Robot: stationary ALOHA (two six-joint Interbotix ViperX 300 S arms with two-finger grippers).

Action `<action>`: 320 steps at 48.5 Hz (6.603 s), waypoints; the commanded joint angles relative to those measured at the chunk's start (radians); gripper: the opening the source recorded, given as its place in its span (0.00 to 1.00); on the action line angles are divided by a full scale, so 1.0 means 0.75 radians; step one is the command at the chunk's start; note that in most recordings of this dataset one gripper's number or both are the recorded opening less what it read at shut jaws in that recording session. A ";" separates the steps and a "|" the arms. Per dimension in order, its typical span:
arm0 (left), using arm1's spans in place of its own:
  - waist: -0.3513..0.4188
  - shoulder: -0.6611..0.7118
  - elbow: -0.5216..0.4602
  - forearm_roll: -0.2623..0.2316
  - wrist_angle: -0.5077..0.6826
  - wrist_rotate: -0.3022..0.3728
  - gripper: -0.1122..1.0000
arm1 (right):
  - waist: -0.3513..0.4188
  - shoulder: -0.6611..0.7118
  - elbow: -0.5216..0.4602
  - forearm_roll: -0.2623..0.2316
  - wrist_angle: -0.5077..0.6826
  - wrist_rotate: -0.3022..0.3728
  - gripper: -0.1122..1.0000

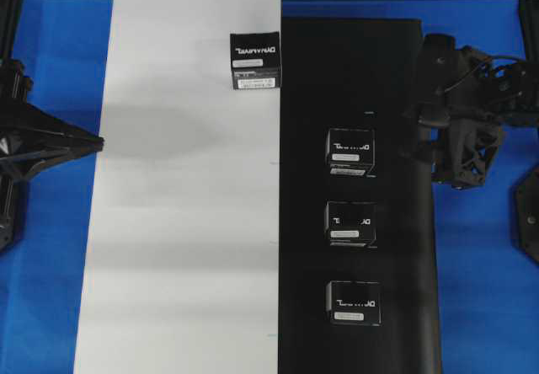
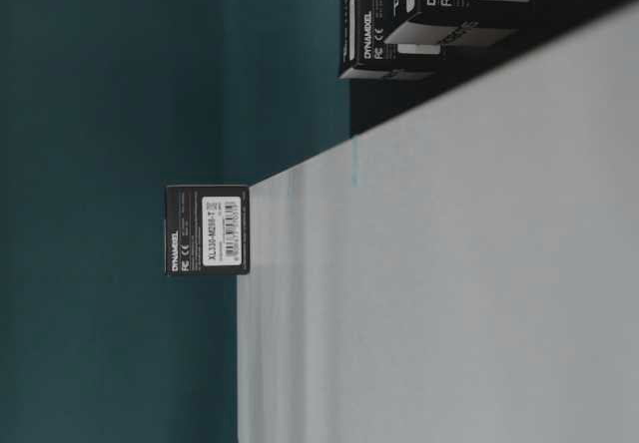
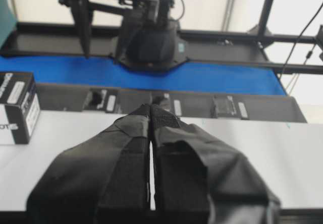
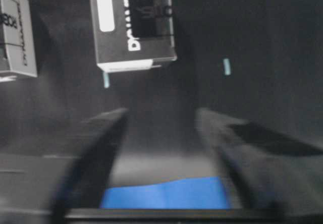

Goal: Place the box from the black base onto the white base.
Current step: 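Move the right gripper over the top box on the black base, then lower the open right gripper around the top black-and-white box and close, then lift the box and carry it left onto the white base, then lower the box onto the white base below the other box and release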

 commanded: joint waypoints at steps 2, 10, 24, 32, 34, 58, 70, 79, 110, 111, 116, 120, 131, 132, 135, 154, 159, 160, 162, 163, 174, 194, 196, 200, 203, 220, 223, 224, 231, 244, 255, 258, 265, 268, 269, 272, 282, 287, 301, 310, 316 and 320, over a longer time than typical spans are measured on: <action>-0.004 0.010 -0.033 0.006 -0.006 -0.002 0.09 | 0.000 0.022 -0.014 0.029 -0.016 -0.006 0.95; -0.004 0.016 -0.033 0.004 -0.006 -0.004 0.09 | -0.002 0.027 0.002 0.070 -0.076 -0.006 1.00; -0.004 0.016 -0.033 0.004 -0.004 -0.006 0.09 | -0.016 0.035 0.084 0.299 -0.164 -0.137 1.00; -0.016 0.018 -0.031 0.004 -0.004 -0.037 0.09 | -0.061 0.045 0.100 0.438 -0.170 -0.303 1.00; -0.018 0.020 -0.031 0.006 -0.004 -0.055 0.09 | -0.078 0.049 0.102 0.462 -0.168 -0.344 1.00; -0.018 0.022 -0.033 0.004 -0.002 -0.088 0.09 | -0.145 0.176 0.088 0.524 -0.184 -0.565 1.00; -0.016 0.065 -0.033 0.004 -0.002 -0.088 0.09 | -0.145 0.207 0.080 0.524 -0.227 -0.579 1.00; -0.014 0.082 -0.033 0.004 -0.004 -0.090 0.09 | -0.127 0.243 0.080 0.522 -0.258 -0.579 1.00; -0.014 0.082 -0.031 0.006 -0.004 -0.088 0.09 | -0.082 0.409 -0.008 0.522 -0.376 -0.579 1.00; -0.016 0.082 -0.031 0.006 -0.002 -0.088 0.09 | -0.080 0.415 -0.014 0.522 -0.376 -0.579 1.00; -0.014 0.082 -0.029 0.006 -0.002 -0.088 0.09 | -0.067 0.440 -0.033 0.522 -0.376 -0.579 1.00; -0.016 0.082 -0.029 0.006 -0.004 -0.088 0.09 | -0.059 0.446 -0.035 0.522 -0.374 -0.577 1.00; -0.014 0.082 -0.027 0.006 -0.004 -0.088 0.09 | -0.049 0.446 -0.033 0.522 -0.391 -0.565 1.00; -0.016 0.082 -0.027 0.006 -0.004 -0.088 0.09 | -0.051 0.446 -0.035 0.522 -0.393 -0.565 1.00; -0.014 0.082 -0.025 0.006 -0.004 -0.088 0.09 | -0.049 0.446 -0.033 0.522 -0.409 -0.562 1.00; -0.016 0.082 -0.025 0.006 -0.004 -0.090 0.09 | -0.043 0.446 -0.022 0.550 -0.468 -0.409 0.98; -0.016 0.082 -0.022 0.004 -0.002 -0.090 0.09 | -0.035 0.446 -0.020 0.548 -0.464 -0.376 0.92; -0.016 0.082 -0.022 0.004 -0.002 -0.090 0.09 | -0.033 0.446 -0.020 0.550 -0.468 -0.374 0.90; -0.016 0.082 -0.022 0.004 -0.004 -0.090 0.09 | -0.029 0.446 -0.022 0.550 -0.464 -0.370 0.85; -0.016 0.082 -0.022 0.006 -0.004 -0.090 0.09 | -0.029 0.446 -0.022 0.550 -0.464 -0.370 0.81; -0.016 0.082 -0.022 0.006 -0.002 -0.090 0.09 | 0.000 0.440 -0.029 0.550 -0.427 -0.368 0.62; -0.010 0.082 -0.025 0.006 -0.006 -0.092 0.09 | -0.008 0.254 -0.233 0.538 -0.137 -0.366 0.60; -0.010 0.080 -0.025 0.004 -0.004 -0.092 0.09 | -0.010 0.247 -0.264 0.534 -0.096 -0.366 0.60; -0.010 0.080 -0.027 0.006 -0.006 -0.092 0.09 | -0.010 0.247 -0.321 0.526 -0.020 -0.366 0.59; -0.010 0.076 -0.025 0.006 -0.006 -0.092 0.09 | -0.008 0.252 -0.364 0.526 0.018 -0.366 0.54; -0.016 0.072 -0.027 0.004 -0.004 -0.092 0.09 | 0.004 0.319 -0.554 0.526 0.065 -0.368 0.54; -0.016 0.072 -0.025 0.006 -0.002 -0.092 0.09 | 0.012 0.342 -0.581 0.526 0.065 -0.366 0.54; -0.016 0.072 -0.025 0.006 -0.002 -0.092 0.09 | 0.016 0.348 -0.589 0.526 0.063 -0.366 0.54; -0.016 0.072 -0.025 0.004 -0.004 -0.092 0.09 | 0.033 0.407 -0.665 0.526 0.055 -0.366 0.54; -0.016 0.072 -0.022 0.006 -0.004 -0.092 0.09 | 0.063 0.515 -0.771 0.526 0.055 -0.364 0.54; -0.022 0.072 -0.022 0.006 -0.004 -0.092 0.09 | 0.090 0.581 -0.789 0.503 0.022 -0.350 0.54; -0.022 0.072 -0.022 0.004 -0.002 -0.092 0.09 | 0.092 0.593 -0.789 0.499 0.000 -0.325 0.54; -0.022 0.072 -0.022 0.006 -0.002 -0.092 0.09 | 0.094 0.624 -0.789 0.460 -0.020 -0.272 0.54; -0.022 0.070 -0.022 0.004 0.004 -0.092 0.09 | 0.098 0.630 -0.789 0.444 -0.018 -0.260 0.54; -0.022 0.070 -0.020 0.004 0.006 -0.092 0.09 | 0.098 0.632 -0.789 0.440 -0.018 -0.260 0.54; -0.022 0.070 -0.020 0.006 0.012 -0.092 0.09 | 0.102 0.636 -0.792 0.436 -0.018 -0.256 0.54; -0.022 0.067 -0.020 0.006 0.022 -0.092 0.09 | 0.110 0.673 -0.804 0.434 -0.018 -0.254 0.54; -0.022 0.067 -0.020 0.006 0.022 -0.092 0.09 | 0.112 0.695 -0.816 0.423 -0.018 -0.254 0.54; -0.031 0.067 -0.020 0.004 0.025 -0.092 0.09 | 0.123 0.712 -0.832 0.321 0.037 -0.252 0.54; -0.033 0.067 -0.018 0.004 0.025 -0.092 0.09 | 0.127 0.714 -0.834 0.317 0.070 -0.241 0.54; -0.033 0.067 -0.018 0.006 0.025 -0.092 0.09 | 0.127 0.722 -0.834 0.311 0.059 -0.205 0.54; -0.033 0.067 -0.018 0.006 0.027 -0.092 0.09 | 0.129 0.726 -0.834 0.303 0.049 -0.176 0.55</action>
